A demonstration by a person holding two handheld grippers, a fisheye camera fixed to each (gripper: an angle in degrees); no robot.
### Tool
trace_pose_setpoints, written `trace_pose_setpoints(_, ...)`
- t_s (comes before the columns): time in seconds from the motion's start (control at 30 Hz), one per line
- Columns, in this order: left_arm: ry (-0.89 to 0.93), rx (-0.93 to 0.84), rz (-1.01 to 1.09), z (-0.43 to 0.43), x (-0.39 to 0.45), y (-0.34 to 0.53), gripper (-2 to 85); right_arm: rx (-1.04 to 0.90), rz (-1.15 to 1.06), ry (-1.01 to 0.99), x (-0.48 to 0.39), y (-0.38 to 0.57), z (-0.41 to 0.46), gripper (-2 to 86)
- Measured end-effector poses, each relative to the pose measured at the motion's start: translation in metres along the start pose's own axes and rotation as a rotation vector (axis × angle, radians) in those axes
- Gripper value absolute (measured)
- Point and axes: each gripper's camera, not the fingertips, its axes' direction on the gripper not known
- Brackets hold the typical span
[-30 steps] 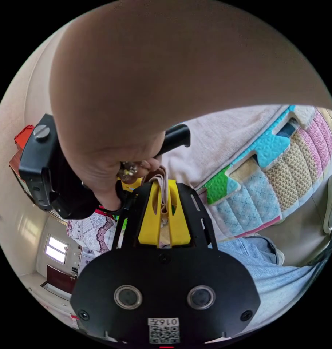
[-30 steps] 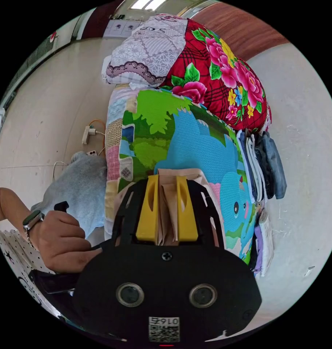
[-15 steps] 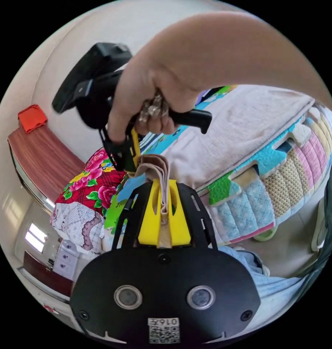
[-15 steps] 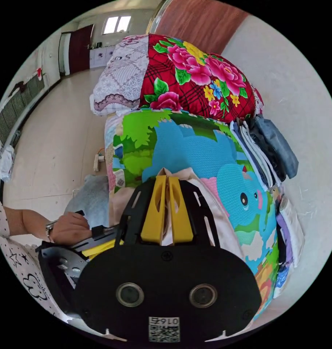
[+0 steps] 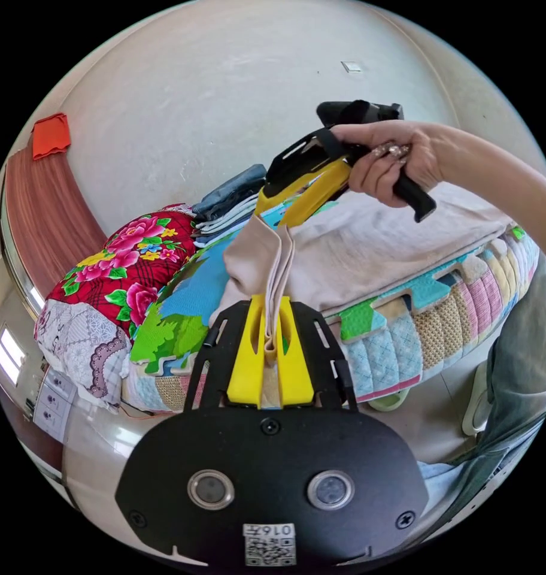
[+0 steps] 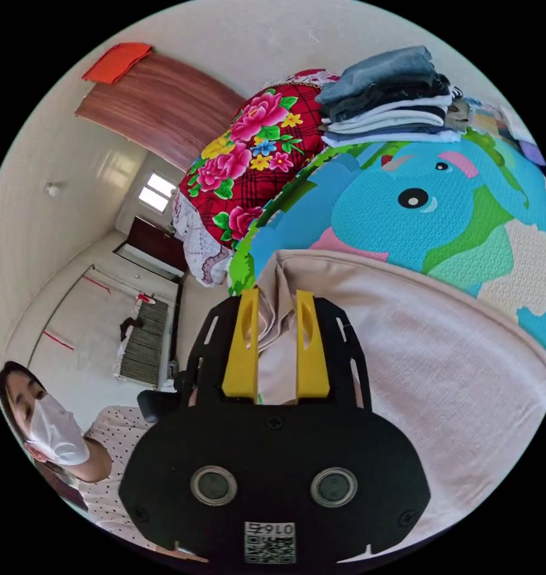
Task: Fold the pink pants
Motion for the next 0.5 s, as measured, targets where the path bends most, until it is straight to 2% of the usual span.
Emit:
trace_pose_setpoints(0.1, 0.002, -0.003, 0.001, 0.01, -0.015, 0.003, -0.9, 0.003, 0.09, -0.139, 0.047, 0.018, -0.028, 11.2)
trace_pose_setpoints(0.37, 0.055, -0.014, -0.05, 0.039, -0.059, 0.006, -0.9, -0.123, 0.126, -0.18, 0.107, 0.043, -0.052, 12.0)
trace_pose_setpoints(0.5, 0.032, 0.0, -0.049, 0.05, -0.073, 0.003, -0.9, -0.117, 0.151, -0.151, 0.129, 0.04, -0.057, 11.5)
